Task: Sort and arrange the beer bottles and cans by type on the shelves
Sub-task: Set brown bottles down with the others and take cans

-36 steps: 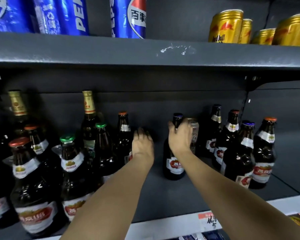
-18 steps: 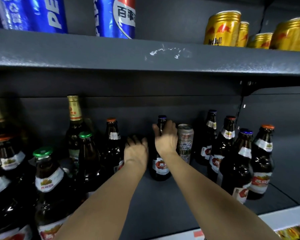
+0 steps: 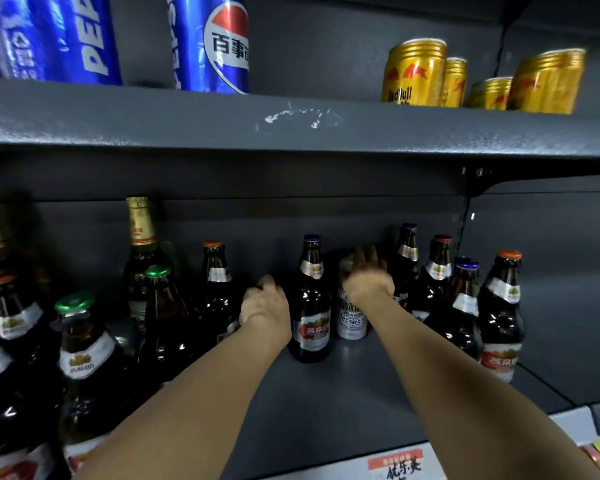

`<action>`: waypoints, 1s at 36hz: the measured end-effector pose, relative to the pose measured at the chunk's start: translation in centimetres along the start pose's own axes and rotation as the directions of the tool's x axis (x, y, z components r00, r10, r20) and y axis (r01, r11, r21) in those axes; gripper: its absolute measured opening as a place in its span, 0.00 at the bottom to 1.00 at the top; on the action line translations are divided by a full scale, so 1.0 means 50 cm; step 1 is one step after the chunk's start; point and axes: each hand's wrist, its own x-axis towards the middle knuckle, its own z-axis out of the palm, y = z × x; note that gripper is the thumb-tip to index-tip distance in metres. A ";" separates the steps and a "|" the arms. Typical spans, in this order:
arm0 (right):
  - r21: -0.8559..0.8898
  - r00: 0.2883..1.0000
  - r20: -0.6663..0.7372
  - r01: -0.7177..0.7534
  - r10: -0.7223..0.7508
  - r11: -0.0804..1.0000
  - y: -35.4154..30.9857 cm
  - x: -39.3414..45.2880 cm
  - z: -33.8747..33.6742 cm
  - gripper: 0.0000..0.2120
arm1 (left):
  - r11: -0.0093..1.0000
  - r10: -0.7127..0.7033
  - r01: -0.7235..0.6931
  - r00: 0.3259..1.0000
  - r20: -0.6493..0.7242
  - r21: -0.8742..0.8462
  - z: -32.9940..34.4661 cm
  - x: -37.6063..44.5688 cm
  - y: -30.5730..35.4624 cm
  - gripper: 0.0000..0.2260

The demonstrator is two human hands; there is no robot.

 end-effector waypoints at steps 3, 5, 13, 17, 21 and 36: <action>0.067 1.000 -0.015 -0.006 0.007 0.998 0.003 0.001 -0.012 0.27 | 1.000 0.001 -0.001 1.000 0.005 0.003 -0.020 -0.018 0.004 0.29; 0.078 0.999 -0.043 -0.024 0.027 0.997 0.003 0.002 -0.020 0.29 | 1.000 -0.009 0.009 1.000 0.010 -0.004 -0.028 -0.025 0.007 0.29; 0.039 0.994 -0.104 -0.019 0.023 0.999 -0.001 -0.041 -0.016 0.37 | 0.994 -0.054 0.061 0.995 0.080 -0.090 -0.011 -0.053 0.013 0.30; 0.047 0.957 -0.291 0.027 -0.012 0.999 0.001 -0.107 -0.011 0.28 | 0.986 -0.069 0.082 0.993 0.091 -0.147 0.000 -0.072 0.012 0.32; 0.080 0.924 -0.377 0.104 -0.066 0.991 0.017 -0.167 -0.003 0.23 | 0.976 -0.100 0.110 0.993 0.064 -0.187 0.012 -0.103 0.008 0.31; 0.025 0.857 -0.400 0.365 -0.325 0.931 -0.003 -0.348 -0.097 0.24 | 0.934 -0.139 0.062 0.970 -0.201 -0.351 -0.023 -0.311 -0.048 0.27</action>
